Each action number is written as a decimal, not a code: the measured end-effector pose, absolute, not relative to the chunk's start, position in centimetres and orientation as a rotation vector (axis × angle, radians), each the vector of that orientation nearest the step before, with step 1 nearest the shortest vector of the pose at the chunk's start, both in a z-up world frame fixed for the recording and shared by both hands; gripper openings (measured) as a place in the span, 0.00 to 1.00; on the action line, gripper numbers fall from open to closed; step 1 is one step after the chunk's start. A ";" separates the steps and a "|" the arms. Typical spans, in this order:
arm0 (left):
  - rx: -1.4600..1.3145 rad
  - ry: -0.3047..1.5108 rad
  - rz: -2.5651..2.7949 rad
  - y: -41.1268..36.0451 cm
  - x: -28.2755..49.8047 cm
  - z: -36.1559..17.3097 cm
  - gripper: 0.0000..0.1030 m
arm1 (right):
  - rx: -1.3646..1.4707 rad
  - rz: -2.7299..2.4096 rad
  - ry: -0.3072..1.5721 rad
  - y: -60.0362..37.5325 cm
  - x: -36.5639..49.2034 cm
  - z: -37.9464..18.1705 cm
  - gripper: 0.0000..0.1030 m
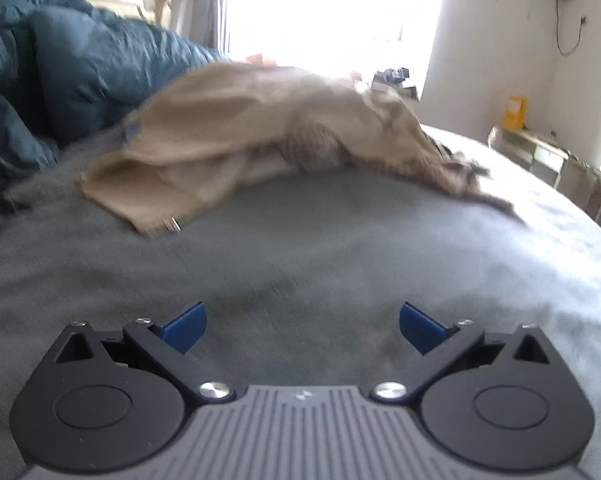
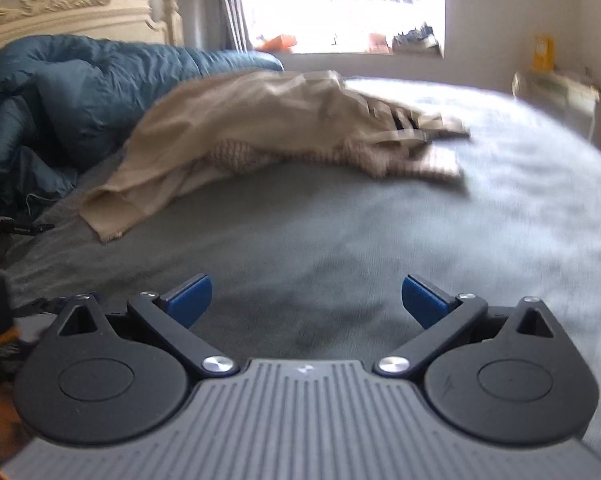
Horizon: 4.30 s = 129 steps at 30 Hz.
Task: Fold clothes
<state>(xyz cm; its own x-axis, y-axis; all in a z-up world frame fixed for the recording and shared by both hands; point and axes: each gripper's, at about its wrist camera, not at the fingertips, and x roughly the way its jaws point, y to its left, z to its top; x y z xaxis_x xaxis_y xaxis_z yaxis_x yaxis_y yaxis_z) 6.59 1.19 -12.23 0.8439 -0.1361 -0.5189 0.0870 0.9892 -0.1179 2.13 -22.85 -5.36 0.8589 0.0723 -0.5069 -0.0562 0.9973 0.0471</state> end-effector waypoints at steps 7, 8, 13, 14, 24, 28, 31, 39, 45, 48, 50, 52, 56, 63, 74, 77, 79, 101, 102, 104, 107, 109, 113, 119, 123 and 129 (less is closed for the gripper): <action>-0.005 0.382 -0.021 5.0 9.7 -8.0 1.00 | 0.015 0.100 0.409 -24.0 5.6 -4.4 0.99; 0.016 0.370 -0.003 5.4 10.5 -7.8 1.00 | -0.004 0.103 0.405 -23.7 6.4 -4.6 0.99; 0.162 0.364 0.027 6.2 16.4 -8.9 1.00 | -0.098 0.117 0.387 -22.2 10.2 -5.6 0.99; 0.185 0.366 0.025 6.2 17.5 -9.3 0.99 | -0.116 0.120 0.383 -21.9 11.0 -5.8 0.99; 0.372 0.441 -0.020 4.8 27.4 -15.4 0.70 | -0.167 0.165 0.381 -19.6 18.5 -8.2 0.99; 0.291 0.371 -0.032 5.7 28.3 -14.3 0.68 | -0.119 0.179 0.376 -19.6 20.0 -8.8 0.99; 0.266 0.350 -0.025 5.7 29.3 -13.8 0.63 | -0.063 0.180 0.375 -20.3 21.1 -8.9 0.98; 0.096 0.282 -0.047 4.1 31.0 -13.8 0.18 | 0.065 0.135 0.398 -22.1 25.2 -9.3 0.86; 0.087 0.090 -0.026 4.8 28.7 -12.9 0.01 | -0.158 0.129 0.349 -19.2 27.6 -11.0 0.71; 0.044 0.001 -0.024 5.6 27.6 -11.6 0.01 | -0.265 0.159 0.280 -16.9 28.3 -11.6 0.71; 0.052 -0.018 -0.046 5.7 27.3 -11.1 0.01 | -0.322 0.197 0.236 -15.1 28.6 -11.9 0.71; 0.091 0.026 -0.129 5.5 27.2 -11.6 0.05 | -0.393 0.227 0.199 -12.9 28.8 -12.2 0.71; 0.279 0.127 -0.233 3.1 27.4 -13.3 0.55 | -0.503 0.229 0.140 -9.9 28.7 -12.8 0.71; 0.528 0.299 -0.169 -1.1 31.3 -16.5 0.70 | -0.402 0.209 0.146 -13.0 27.8 -11.9 0.72; 0.193 0.108 -0.002 3.9 32.7 -12.1 0.05 | -0.352 0.215 0.142 -14.9 27.7 -11.9 0.72; 0.149 0.025 -0.009 4.4 31.1 -10.4 0.05 | -0.411 0.262 0.110 -12.7 27.8 -12.4 0.72; 0.122 -0.026 -0.025 4.7 29.9 -9.5 0.04 | -0.484 0.289 0.074 -10.5 27.8 -12.9 0.71; 0.364 -0.021 -0.020 1.1 29.5 -14.1 0.22 | -0.336 -0.158 -0.174 -11.5 31.0 -4.5 0.02; 0.344 -0.009 -0.014 1.5 29.7 -14.1 0.20 | -0.333 -0.164 -0.190 -12.0 30.7 -3.9 0.02; 0.275 -0.008 -0.008 2.7 29.4 -13.5 0.03 | -0.326 -0.177 -0.211 -13.2 29.7 -2.5 0.01; 0.196 -0.059 0.013 3.9 26.8 -11.0 0.03 | -0.336 -0.182 -0.225 -14.0 28.6 -0.5 0.01; 0.151 -0.109 0.025 4.4 24.4 -8.3 0.03 | -0.346 -0.182 -0.250 -14.0 27.0 1.2 0.01; 0.071 -0.200 0.027 5.6 19.0 -2.1 0.03 | -0.328 -0.172 -0.302 -14.8 22.6 5.6 0.01; 0.059 -0.318 0.025 6.4 11.5 6.9 0.03 | -0.352 -0.161 -0.409 -15.9 14.9 12.1 0.01; 0.070 -0.397 0.011 5.7 6.1 11.9 0.03 | -0.338 -0.156 -0.468 -17.3 9.5 16.3 0.01; 0.111 -0.506 0.003 3.6 -1.2 17.8 0.03 | -0.315 -0.154 -0.531 -20.4 1.9 21.1 0.01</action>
<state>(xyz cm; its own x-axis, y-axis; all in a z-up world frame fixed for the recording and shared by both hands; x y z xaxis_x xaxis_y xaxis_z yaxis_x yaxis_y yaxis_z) -1.16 3.56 17.85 0.8748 -0.0241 0.4839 -0.0307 0.9940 0.1050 1.86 -20.38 21.06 0.8526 -0.0626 0.5189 0.2242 0.9406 -0.2549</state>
